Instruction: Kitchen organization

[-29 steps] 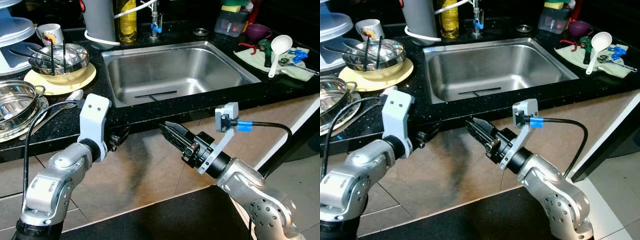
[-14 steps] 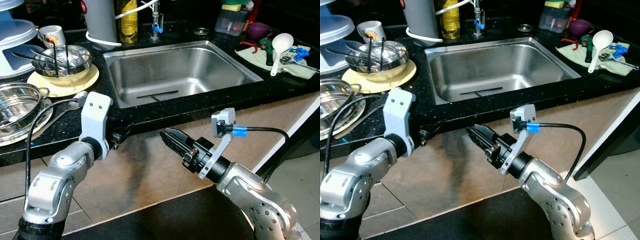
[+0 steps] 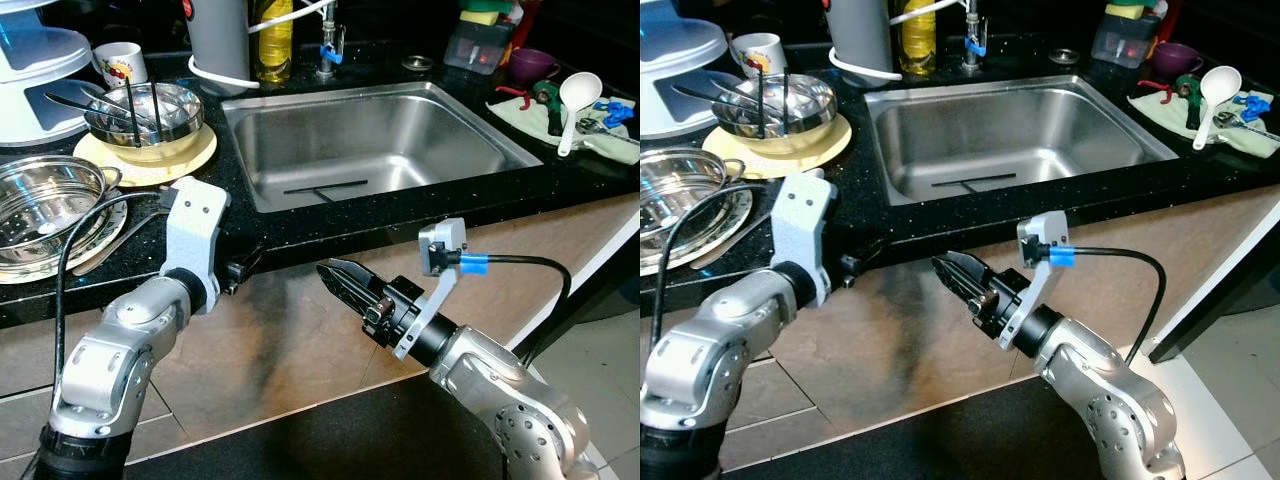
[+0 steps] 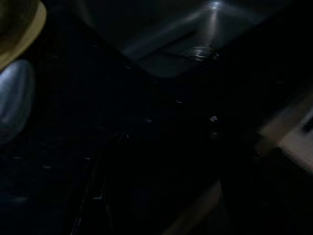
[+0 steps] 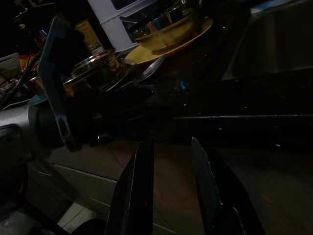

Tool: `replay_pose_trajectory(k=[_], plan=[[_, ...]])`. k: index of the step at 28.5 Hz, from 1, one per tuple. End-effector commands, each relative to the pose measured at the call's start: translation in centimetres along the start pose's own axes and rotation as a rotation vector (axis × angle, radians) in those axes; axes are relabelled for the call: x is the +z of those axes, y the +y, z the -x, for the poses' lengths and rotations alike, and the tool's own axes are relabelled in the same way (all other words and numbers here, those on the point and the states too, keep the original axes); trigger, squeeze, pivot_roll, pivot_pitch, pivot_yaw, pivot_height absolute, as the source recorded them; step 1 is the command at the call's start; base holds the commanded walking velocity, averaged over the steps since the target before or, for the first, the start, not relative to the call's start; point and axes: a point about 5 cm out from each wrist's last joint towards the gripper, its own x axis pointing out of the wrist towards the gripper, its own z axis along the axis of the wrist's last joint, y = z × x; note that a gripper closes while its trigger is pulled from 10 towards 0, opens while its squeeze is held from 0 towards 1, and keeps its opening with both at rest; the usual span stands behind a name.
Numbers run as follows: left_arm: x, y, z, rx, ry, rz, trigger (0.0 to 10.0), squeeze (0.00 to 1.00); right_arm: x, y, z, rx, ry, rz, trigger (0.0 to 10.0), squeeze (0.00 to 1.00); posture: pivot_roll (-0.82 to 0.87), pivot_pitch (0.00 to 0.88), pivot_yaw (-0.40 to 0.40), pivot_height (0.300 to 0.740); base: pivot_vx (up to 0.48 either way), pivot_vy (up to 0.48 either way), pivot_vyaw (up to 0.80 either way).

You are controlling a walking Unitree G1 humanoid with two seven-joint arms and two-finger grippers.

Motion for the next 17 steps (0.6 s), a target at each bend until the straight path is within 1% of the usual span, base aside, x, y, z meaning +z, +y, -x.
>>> replay_pose_trajectory(k=[1, 2, 3, 4, 5, 6, 7, 8, 9, 10, 11, 12, 13, 14, 15, 16, 17], plan=[[0.0, 1.0, -0.6, 0.053, 0.048, -0.07, 10.0, 0.0, -0.2, 0.1, 0.1, 0.009, 0.005, -0.002, 10.0, 0.0, -0.08, 0.178, -0.032, 0.74, 0.0, 0.0, 0.0], [0.2, 1.6, -0.9, 0.076, 0.063, -0.099, 10.0, 0.0, -0.2, 0.1, 0.0, 0.014, 0.007, -0.001, 10.0, 0.0, -0.08, 0.177, -0.033, 0.74, 0.0, 0.0, 0.0], [0.6, 2.5, -1.4, 0.101, 0.075, -0.13, 10.0, 0.58, -0.2, 0.1, 0.0, 0.021, 0.01, 0.0, 10.0, 0.0, -0.08, 0.175, -0.033, 0.74, 0.0, 0.0, 0.0], [0.9, 3.0, -1.8, 0.114, 0.081, -0.147, 10.0, 0.58, -0.1, 0.2, 0.0, 0.025, 0.012, 0.002, 10.0, 0.0, -0.08, 0.175, -0.033, 0.74, 0.0, 0.0, 0.0], [1.4, 3.8, -2.3, 0.134, 0.082, -0.161, 10.0, 1.0, -0.1, 0.2, -0.1, 0.033, 0.015, 0.006, 10.0, 0.0, -0.08, 0.175, -0.03, 0.74, 0.0, 0.0, 0.0], [1.4, 3.8, -2.3, 0.134, 0.082, -0.161, 10.0, 1.0, -0.1, 0.2, -0.1, 0.033, 0.015, 0.006, 10.0, 0.0, -0.08, 0.175, -0.03, 0.74, 0.0, 0.0, 0.0], [2.3, 5.2, -3.1, 0.175, 0.091, -0.166, 10.0, 1.0, 0.0, 0.4, -0.2, 0.048, 0.022, 0.016, 10.0, 0.0, -0.08, 0.174, -0.026, 0.74, 0.0, 0.0, 0.0], [2.6, 5.8, -3.4, 0.189, 0.106, -0.171, 10.0, 1.0, 0.0, 0.4, -0.2, 0.056, 0.028, 0.024, 10.0, 0.0, -0.08, 0.174, -0.022, 0.74, 0.0, 0.0, 0.0], [2.7, 6.1, -3.5, 0.195, 0.118, -0.175, 10.0, 1.0, 0.0, 0.5, -0.2, 0.06, 0.032, 0.028, 10.0, 0.0, -0.08, 0.174, -0.022, 0.74, 0.0, 0.0, 0.0], [3.0, 6.7, -3.8, 0.197, 0.136, -0.152, 10.0, 1.0, 0.1, 0.6, -0.1, 0.068, 0.041, 0.04, 10.0, 0.0, -0.08, 0.175, -0.021, 0.74, 0.0, 0.0, 0.0], [3.0, 6.7, -3.8, 0.197, 0.136, -0.152, 10.0, 1.0, 0.1, 0.6, -0.1, 0.068, 0.041, 0.04, 10.0, 0.0, -0.08, 0.175, -0.021, 0.74, 0.0, 0.0, 0.0], [3.2, 7.1, -3.9, 0.199, 0.151, -0.156, 10.0, 0.49, 0.1, 0.5, -0.1, 0.07, 0.045, 0.045, 10.0, 0.0, -0.08, 0.175, -0.021, 0.74, 0.0, 0.0, 0.0], [3.2, 7.1, -3.9, 0.199, 0.151, -0.156, 10.0, 0.49, 0.1, 0.5, -0.1, 0.07, 0.045, 0.045, 10.0, 0.0, -0.08, 0.175, -0.021, 0.74, 0.0, 0.0, 0.0], [3.5, 7.7, -4.0, 0.2, 0.167, -0.16, 10.0, 0.18, 0.1, 0.5, 0.0, 0.073, 0.052, 0.053, 10.0, 0.0, -0.08, 0.175, -0.023, 0.74, 0.0, 0.0, 0.0], [3.7, 8.0, -4.0, 0.202, 0.178, -0.165, 10.0, 0.18, 0.2, 0.5, 0.1, 0.075, 0.057, 0.057, 10.0, 0.0, -0.08, 0.175, -0.023, 0.74, 0.0, 0.0, 0.0], [3.9, 8.5, -4.0, 0.203, 0.191, -0.162, 10.0, 0.0, 0.2, 0.4, 0.2, 0.08, 0.068, 0.066, 10.0, 0.0, -0.08, 0.174, -0.022, 0.74, 0.0, 0.0, 0.0], [3.9, 8.5, -4.0, 0.203, 0.191, -0.162, 10.0, 0.0, 0.2, 0.4, 0.2, 0.08, 0.068, 0.066, 10.0, 0.0, -0.08, 0.174, -0.022, 0.74, 0.0, 0.0, 0.0]])
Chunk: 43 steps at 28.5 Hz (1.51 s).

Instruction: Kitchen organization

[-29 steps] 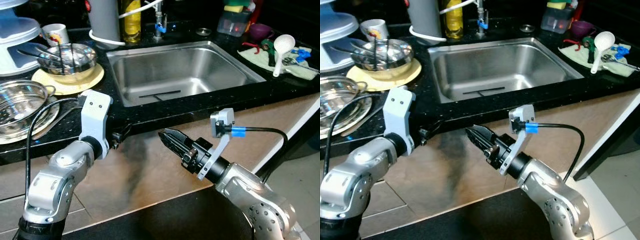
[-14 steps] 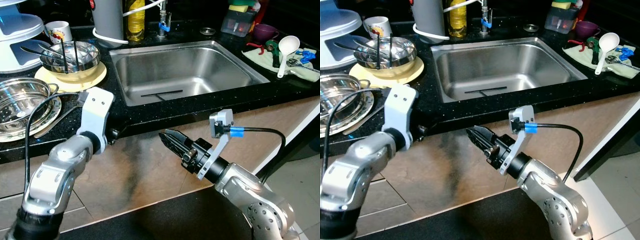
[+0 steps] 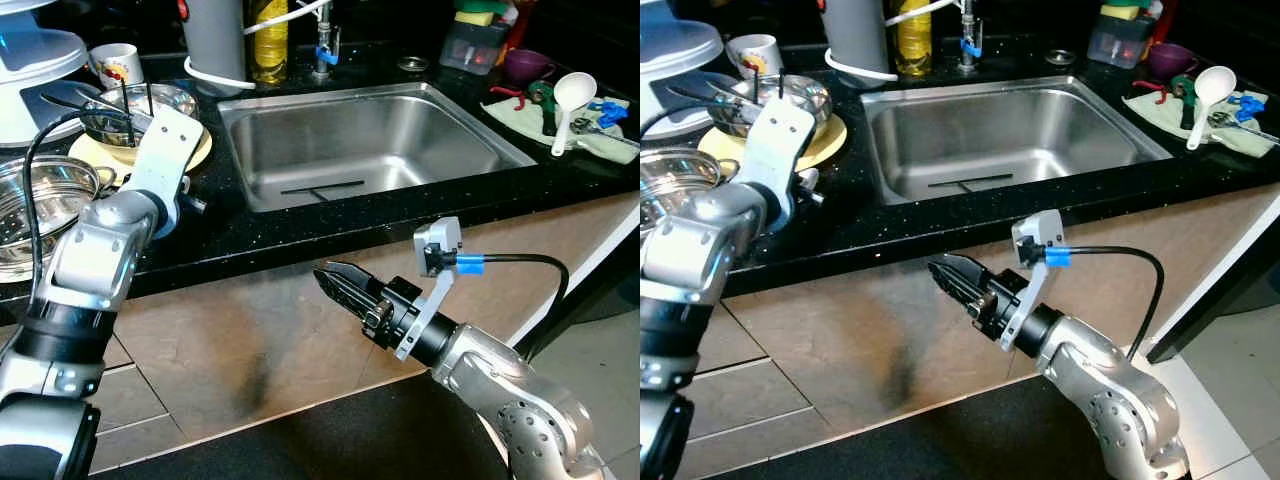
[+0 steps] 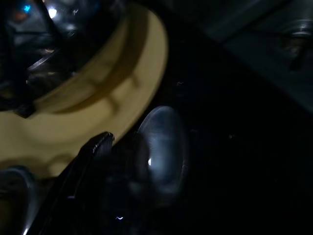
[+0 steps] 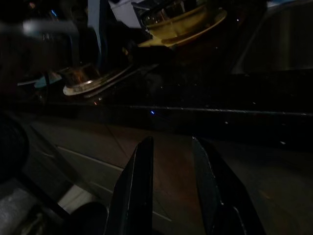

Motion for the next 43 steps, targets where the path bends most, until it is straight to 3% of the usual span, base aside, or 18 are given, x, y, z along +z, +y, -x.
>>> replay_pose_trajectory(k=[1, 6, 8, 20, 33, 40, 43], plan=[[0.0, 1.2, -0.1, 0.007, 0.049, -0.021, 10.0, 0.0, -0.1, 0.5, 0.2, 0.039, 0.04, 0.03, 10.0, 0.0, -0.08, 0.173, -0.021, 0.74, 0.0, 0.0, 0.0], [-0.3, 2.1, -0.1, 0.002, 0.107, -0.024, 10.0, 0.0, -0.2, 0.5, 0.5, 0.07, 0.108, 0.085, 10.0, 0.0, -0.08, 0.171, -0.02, 0.74, 0.0, 0.0, 0.0], [-0.8, 2.8, -0.2, -0.01, 0.169, -0.016, 10.0, 0.0, -0.5, 0.4, 0.8, 0.101, 0.201, 0.158, 10.0, 0.0, -0.08, 0.17, -0.022, 0.74, 0.0, 0.0, 0.0], [-1.5, 2.8, -0.4, -0.116, 0.255, 0.048, 10.0, 0.0, -0.6, 0.3, 1.6, 0.159, 0.335, 0.254, 10.0, 0.0, -0.07, 0.173, -0.023, 0.74, 0.0, 0.0, 0.0], [-0.8, 1.9, -0.2, -0.248, 0.271, 0.103, 10.0, 0.0, -0.2, -0.3, 1.9, 0.163, 0.37, 0.293, 10.0, 0.0, -0.07, 0.183, -0.018, 0.74, 0.0, 0.0, 0.0], [0.1, 1.5, -0.1, -0.319, 0.232, 0.18, 10.0, 0.0, -0.1, -0.4, 2.0, 0.153, 0.369, 0.301, 10.0, 0.0, -0.08, 0.187, -0.02, 0.74, 0.0, 0.0, 0.0], [0.5, 1.8, -0.2, -0.296, 0.195, 0.153, 10.0, 0.0, 0.1, -0.6, 1.9, 0.141, 0.356, 0.305, 10.0, 0.0, -0.08, 0.187, -0.02, 0.74, 0.0, 0.0, 0.0]])
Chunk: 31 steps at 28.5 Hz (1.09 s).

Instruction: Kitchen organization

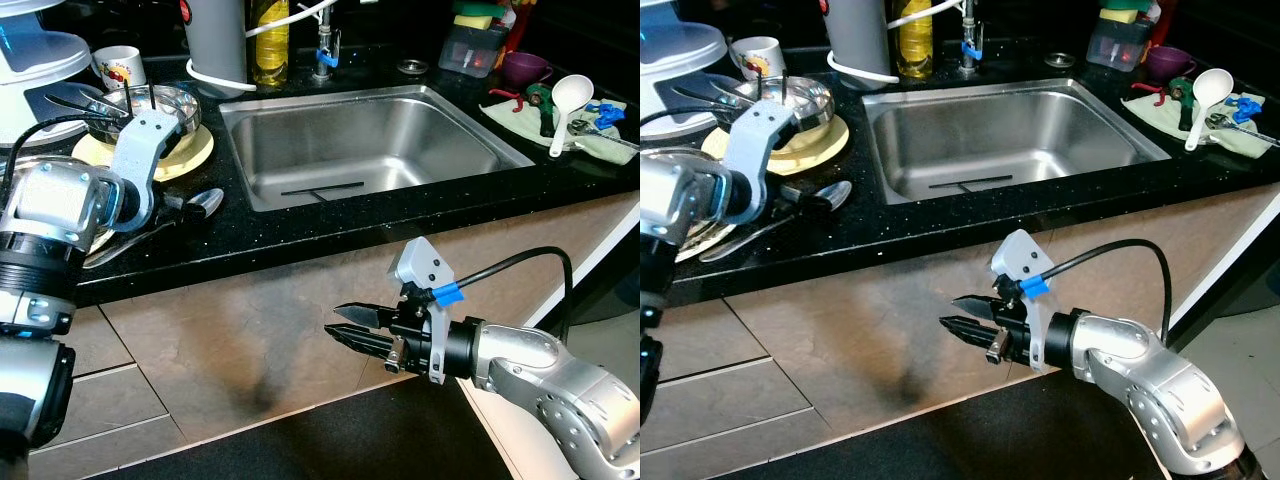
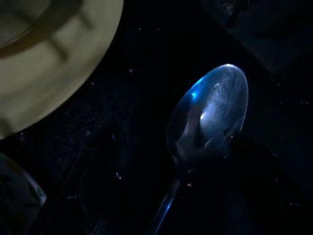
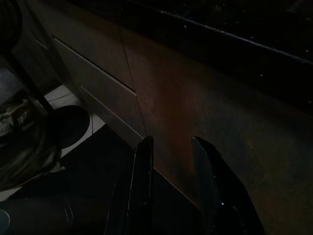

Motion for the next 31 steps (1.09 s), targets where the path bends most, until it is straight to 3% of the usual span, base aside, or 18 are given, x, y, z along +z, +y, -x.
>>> replay_pose_trajectory(k=[1, 4, 12, 13, 17, 19, 26, 31], plan=[[0.6, 0.0, 0.1, 0.004, -0.028, -0.019, 10.0, 0.0, 0.1, 0.0, 0.0, -0.001, 0.005, 0.013, 10.0, 0.0, -0.08, 0.187, -0.02, 0.74, 0.0, 0.0, 0.0], [1.2, 0.1, 0.5, -0.009, -0.071, -0.077, 10.0, 0.0, 0.2, 0.1, 0.1, 0.01, 0.002, 0.013, 10.0, 0.0, -0.08, 0.188, -0.019, 0.74, 0.0, 0.0, 0.0], [1.1, 0.4, 1.4, -0.03, -0.051, -0.13, 10.0, 0.0, 0.1, 0.4, 0.1, 0.034, 0.005, 0.009, 10.0, 0.0, -0.07, 0.189, -0.018, 0.74, 0.0, 0.0, 0.0], [0.6, 0.9, 2.3, -0.067, -0.016, -0.222, 10.0, 0.0, 0.1, 0.5, 0.0, 0.048, 0.009, 0.001, 10.0, 0.0, -0.07, 0.189, -0.019, 0.74, 0.0, 0.0, 0.0], [0.4, 1.2, 2.6, -0.073, -0.001, -0.257, 10.0, 0.0, 0.0, 0.6, 0.0, 0.053, 0.011, -0.002, 10.0, 0.0, -0.07, 0.189, -0.02, 0.74, 0.0, 0.0, 0.0], [0.2, 2.1, 3.5, -0.07, 0.032, -0.297, 10.0, 0.0, 0.0, 0.6, 0.0, 0.063, 0.016, -0.006, 10.0, 0.0, -0.07, 0.189, -0.02, 0.74, 0.0, 0.0, 0.0], [-0.4, 2.3, 3.8, -0.091, 0.072, -0.321, 10.0, 0.0, -0.1, 0.7, 0.0, 0.068, 0.018, -0.008, 10.0, 0.0, -0.07, 0.186, -0.019, 0.74, 0.0, 0.0, 0.0], [-1.7, 1.9, 3.2, -0.126, 0.123, -0.324, 10.0, 0.0, -0.2, 0.8, 0.1, 0.076, 0.025, -0.011, 10.0, 0.0, -0.07, 0.186, -0.019, 0.74, 0.0, 0.0, 0.0]])
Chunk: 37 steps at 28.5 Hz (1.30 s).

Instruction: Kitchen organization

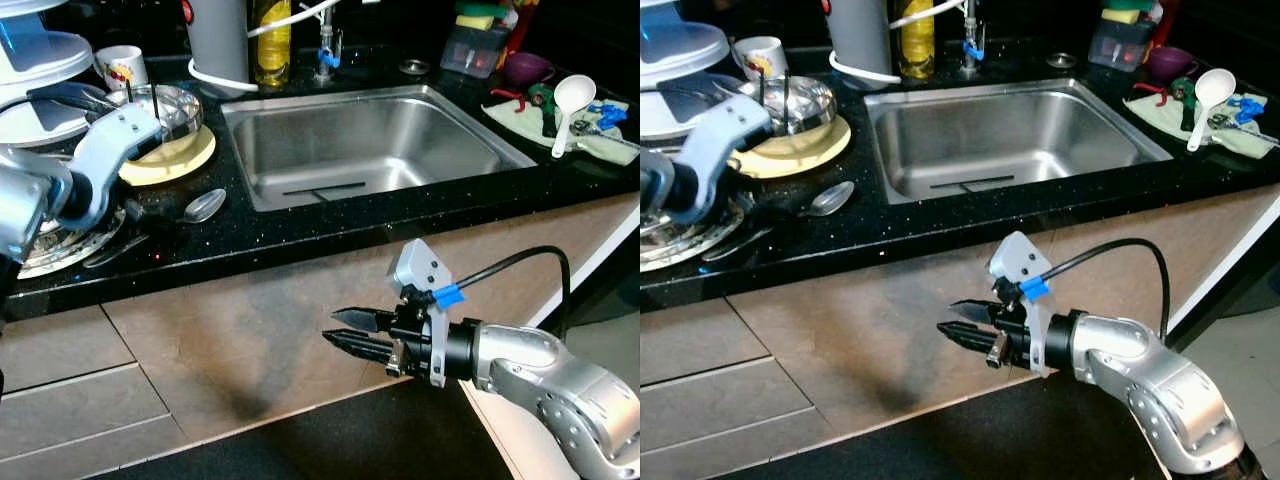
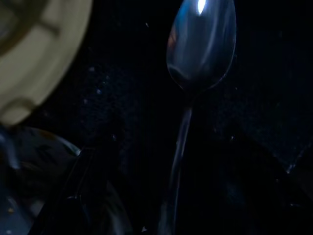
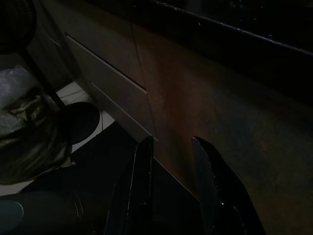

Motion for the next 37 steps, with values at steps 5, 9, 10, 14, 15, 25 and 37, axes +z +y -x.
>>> replay_pose_trajectory(k=[5, 9, 10, 14, 15, 25, 37], plan=[[-0.9, -0.3, -0.8, -0.019, 0.045, -0.019, 10.0, 0.0, -0.2, 0.5, 0.1, 0.026, 0.016, -0.004, 10.0, 0.0, -0.07, 0.188, -0.02, 0.74, 0.0, 0.0, 0.0], [-1.4, -0.5, -1.4, -0.024, 0.08, -0.048, 10.0, 0.0, -0.2, 0.5, 0.1, 0.023, 0.018, -0.007, 10.0, 0.0, -0.07, 0.188, -0.019, 0.74, 0.0, 0.0, 0.0], [-1.6, -0.6, -1.6, -0.023, 0.087, -0.052, 10.0, 0.0, -0.2, 0.5, 0.2, 0.022, 0.019, -0.008, 10.0, 0.0, -0.08, 0.189, -0.016, 0.74, 0.0, 0.0, 0.0], [-1.7, -0.6, -1.7, -0.022, 0.094, -0.053, 10.0, 0.0, -0.2, 0.6, 0.2, 0.022, 0.02, -0.008, 10.0, 0.0, -0.08, 0.189, -0.016, 0.74, 0.0, 0.0, 0.0], [-1.7, -0.6, -1.7, -0.022, 0.094, -0.053, 10.0, 0.0, -0.2, 0.6, 0.2, 0.022, 0.02, -0.008, 10.0, 0.0, -0.08, 0.189, -0.016, 0.74, 0.0, 0.0, 0.0], [-1.8, -1.0, -2.1, -0.1, 0.039, 0.076, 10.0, 0.0, 0.3, 1.0, -0.1, 0.062, -0.042, -0.025, 10.0, 0.0, -0.07, 0.181, -0.022, 0.74, 0.0, 0.0, 0.0], [-2.3, -1.2, -2.6, -0.123, 0.051, 0.11, 4.2, 0.0, 0.3, 1.2, -0.2, 0.069, -0.048, -0.037, 10.0, 0.0, -0.07, 0.177, -0.022, 0.74, 0.0, 0.0, 0.0]])
